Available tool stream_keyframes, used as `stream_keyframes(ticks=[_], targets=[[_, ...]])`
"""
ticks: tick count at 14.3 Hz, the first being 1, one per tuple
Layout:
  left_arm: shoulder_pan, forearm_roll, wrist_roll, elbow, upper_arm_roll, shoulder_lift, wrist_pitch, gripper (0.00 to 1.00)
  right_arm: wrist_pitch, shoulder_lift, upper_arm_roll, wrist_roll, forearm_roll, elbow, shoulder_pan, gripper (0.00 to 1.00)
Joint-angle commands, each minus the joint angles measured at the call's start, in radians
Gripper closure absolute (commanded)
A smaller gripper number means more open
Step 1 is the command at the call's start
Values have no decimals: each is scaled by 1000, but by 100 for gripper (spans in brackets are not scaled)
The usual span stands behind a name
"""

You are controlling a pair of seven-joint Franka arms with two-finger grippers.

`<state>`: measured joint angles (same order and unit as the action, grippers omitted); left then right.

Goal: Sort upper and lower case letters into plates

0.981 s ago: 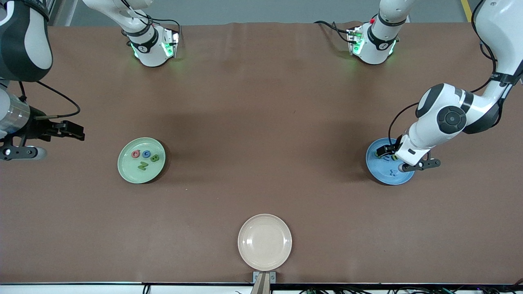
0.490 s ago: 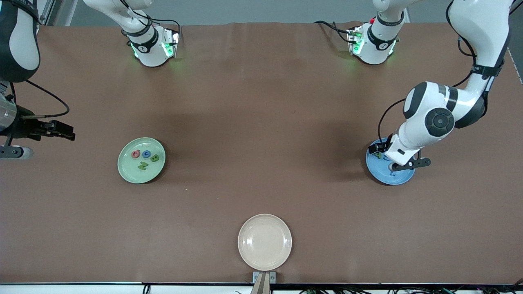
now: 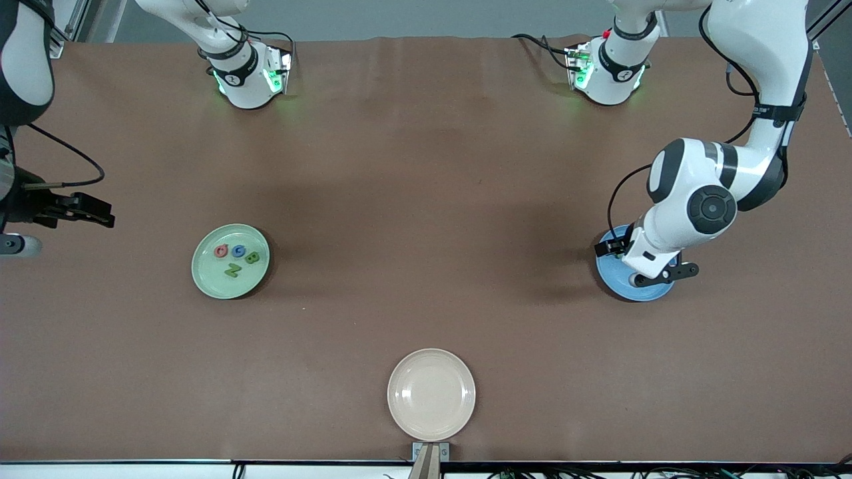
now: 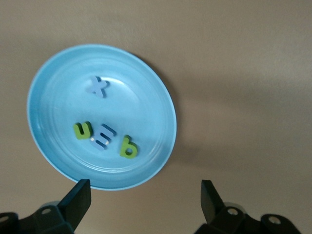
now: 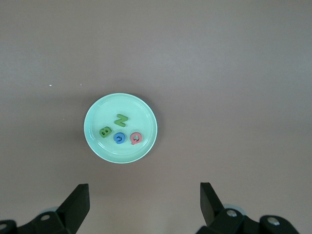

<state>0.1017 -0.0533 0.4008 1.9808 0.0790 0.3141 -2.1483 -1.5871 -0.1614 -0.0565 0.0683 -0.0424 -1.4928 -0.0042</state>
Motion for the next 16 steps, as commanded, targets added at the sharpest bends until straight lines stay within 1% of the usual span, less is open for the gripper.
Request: stream_keyframes(ticks=[1, 5, 8, 10, 13, 16], targets=[[-6, 18, -60, -14, -33, -61, 33, 1, 27, -7, 12, 11, 4, 40, -14, 0], [-65, 23, -132, -33, -28, -200, 123, 0, 53, -10, 14, -1, 21, 46, -10, 0], [-74, 24, -181, -115, -24, -250, 281, 0, 68, -10, 14, -1, 21, 48, -7, 0], [-74, 24, -191, -174, -24, -265, 350, 0, 71, -12, 14, 1, 22, 46, -13, 0], [-74, 26, -195, -188, -24, -325, 372, 0, 108, -10, 14, 7, 22, 48, -10, 0], [-74, 29, -232, -189, -24, -363, 393, 0, 108, -10, 15, -2, 22, 51, -7, 0]])
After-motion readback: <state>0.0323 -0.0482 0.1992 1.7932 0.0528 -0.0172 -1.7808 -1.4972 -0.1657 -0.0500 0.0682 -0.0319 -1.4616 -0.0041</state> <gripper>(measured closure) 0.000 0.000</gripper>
